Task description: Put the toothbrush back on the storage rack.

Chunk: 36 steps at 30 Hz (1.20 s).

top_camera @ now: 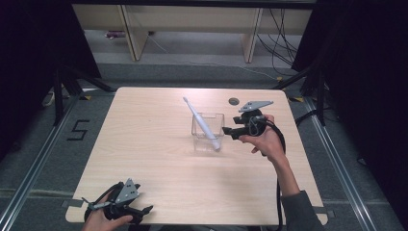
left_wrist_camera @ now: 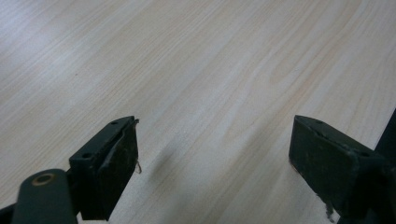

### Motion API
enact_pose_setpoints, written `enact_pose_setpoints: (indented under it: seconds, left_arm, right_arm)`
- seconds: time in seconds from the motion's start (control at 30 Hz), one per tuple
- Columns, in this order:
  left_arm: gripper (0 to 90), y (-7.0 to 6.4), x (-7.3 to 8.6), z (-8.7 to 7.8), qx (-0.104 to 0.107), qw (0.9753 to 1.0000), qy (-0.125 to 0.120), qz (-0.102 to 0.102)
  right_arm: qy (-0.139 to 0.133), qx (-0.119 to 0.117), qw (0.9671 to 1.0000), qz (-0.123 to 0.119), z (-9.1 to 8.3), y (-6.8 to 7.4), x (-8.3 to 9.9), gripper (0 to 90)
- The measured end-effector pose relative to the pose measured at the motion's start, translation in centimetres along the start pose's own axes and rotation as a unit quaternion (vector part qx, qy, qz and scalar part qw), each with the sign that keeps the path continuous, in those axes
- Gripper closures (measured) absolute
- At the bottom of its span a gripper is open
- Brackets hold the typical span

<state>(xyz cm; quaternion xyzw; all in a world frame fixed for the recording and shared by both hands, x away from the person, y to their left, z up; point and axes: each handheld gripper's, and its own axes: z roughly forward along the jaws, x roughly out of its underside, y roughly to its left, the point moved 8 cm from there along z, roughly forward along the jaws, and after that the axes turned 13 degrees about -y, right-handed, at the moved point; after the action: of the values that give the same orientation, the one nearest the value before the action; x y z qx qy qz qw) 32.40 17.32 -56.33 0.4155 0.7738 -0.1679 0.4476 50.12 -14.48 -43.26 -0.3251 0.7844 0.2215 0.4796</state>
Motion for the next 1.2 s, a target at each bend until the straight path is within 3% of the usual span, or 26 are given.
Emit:
enact_pose_setpoints:
  seconds: [0.07,0.17,0.27,0.3,0.37,0.4,0.5,0.53,0.57,0.73,0.77,0.83,0.97,1.2]
  left_arm:
    - [15.2,0.0,0.0,0.0,-0.003,1.0000,0.001,0.000]
    - [15.3,0.0,-0.1,0.0,-0.005,0.9999,-0.003,-0.009]
    - [15.3,0.0,0.0,0.0,-0.003,1.0000,-0.002,-0.004]
    - [15.3,-0.1,-0.1,0.0,-0.003,1.0000,-0.002,-0.005]
    - [15.3,0.0,-0.1,-0.1,-0.006,1.0000,-0.002,-0.008]
    - [15.3,0.0,-0.1,-0.1,-0.007,0.9999,-0.003,-0.009]
    - [15.3,0.1,-0.1,-0.1,-0.006,1.0000,-0.002,-0.002]
    - [15.2,0.1,-0.1,-0.1,-0.007,1.0000,-0.002,-0.004]
    - [15.2,0.1,-0.1,-0.1,-0.006,1.0000,-0.002,-0.005]
    - [15.3,0.0,-0.1,-0.1,-0.006,0.9999,-0.003,-0.007]
    - [15.2,0.1,-0.1,-0.1,-0.006,1.0000,-0.002,-0.003]
    - [15.2,0.2,-0.1,-0.1,-0.006,1.0000,-0.004,-0.003]
    - [15.3,0.0,-0.1,-0.1,-0.008,0.9999,-0.003,-0.009]
    - [15.2,0.1,0.0,-0.1,-0.006,1.0000,-0.003,-0.003]
  right_arm:
    - [0.002,0.004,0.9999,0.009,-0.3,-0.1,0.1,36.7]
    - [-0.004,0.007,0.9999,-0.006,-0.4,-0.6,0.2,36.4]
    - [-0.002,0.008,0.9999,0.006,-0.7,-0.6,0.6,36.0]
    - [-0.001,0.011,0.9999,-0.005,-0.9,-0.9,0.6,35.8]
    - [0.000,0.010,0.9999,0.007,-1.1,-0.8,0.9,35.6]
    - [0.000,0.014,0.9999,-0.003,-1.3,-1.1,0.9,35.5]
    - [0.001,0.016,0.9999,0.006,-1.7,-1.1,1.2,35.4]
    - [-0.004,0.016,0.9999,-0.002,-1.8,-1.3,1.2,35.3]
    - [-0.002,0.021,0.9997,0.012,-2.0,-1.2,1.4,35.2]
    - [-0.002,0.021,0.9998,0.001,-2.5,-1.7,2.0,35.1]
    - [-0.004,0.027,0.9995,0.016,-2.6,-1.6,2.1,35.1]
    - [-0.005,0.026,0.9996,0.005,-2.7,-1.9,2.3,34.9]
    - [-0.001,0.033,0.9993,0.018,-3.0,-1.9,2.9,34.6]
    - [-0.001,0.033,0.9994,0.008,-3.4,-2.1,3.5,33.7]
